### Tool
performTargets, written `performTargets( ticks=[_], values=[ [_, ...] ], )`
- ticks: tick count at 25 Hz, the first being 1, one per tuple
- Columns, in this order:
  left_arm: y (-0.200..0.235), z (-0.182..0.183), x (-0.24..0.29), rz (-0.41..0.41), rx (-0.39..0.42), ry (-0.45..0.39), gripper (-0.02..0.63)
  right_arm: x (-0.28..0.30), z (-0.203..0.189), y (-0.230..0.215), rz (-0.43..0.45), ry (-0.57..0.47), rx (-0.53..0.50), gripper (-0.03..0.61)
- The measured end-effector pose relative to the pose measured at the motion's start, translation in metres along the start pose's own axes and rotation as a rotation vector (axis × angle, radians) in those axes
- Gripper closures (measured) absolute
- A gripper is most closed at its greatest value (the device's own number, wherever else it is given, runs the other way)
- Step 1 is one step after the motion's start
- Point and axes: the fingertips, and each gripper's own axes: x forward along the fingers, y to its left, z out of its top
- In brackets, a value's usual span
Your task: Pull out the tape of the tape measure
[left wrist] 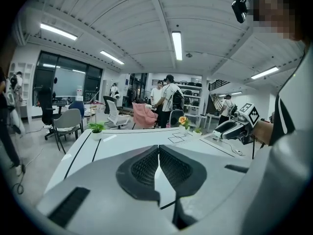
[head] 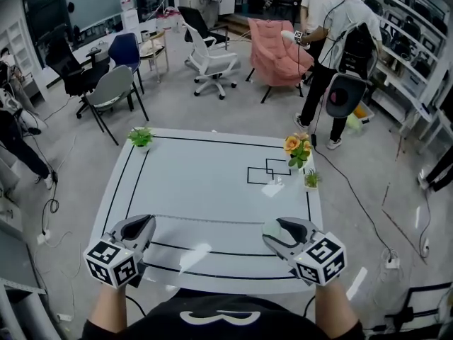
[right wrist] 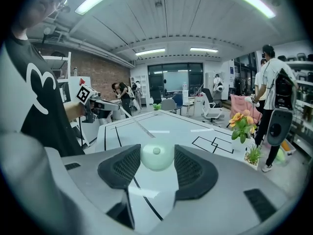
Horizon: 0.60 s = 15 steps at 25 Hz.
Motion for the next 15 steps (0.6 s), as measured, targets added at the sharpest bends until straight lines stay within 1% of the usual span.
performTargets(
  ticks=[3,9,15],
  values=[
    [-0.001,-0.005,0.005,-0.012,-0.01,0.014,0.6,0.007,0.0,0.005,0.014,0.016,-0.003,0.358],
    [0.004,-0.013,0.012,-0.005,-0.029,0.037,0.6,0.018,-0.007,0.003,0.015,0.051,-0.006,0.357],
    [0.009,-0.035,0.015,0.015,-0.056,0.109,0.6,0.029,-0.021,0.007,0.028,0.096,-0.014,0.357]
  ],
)
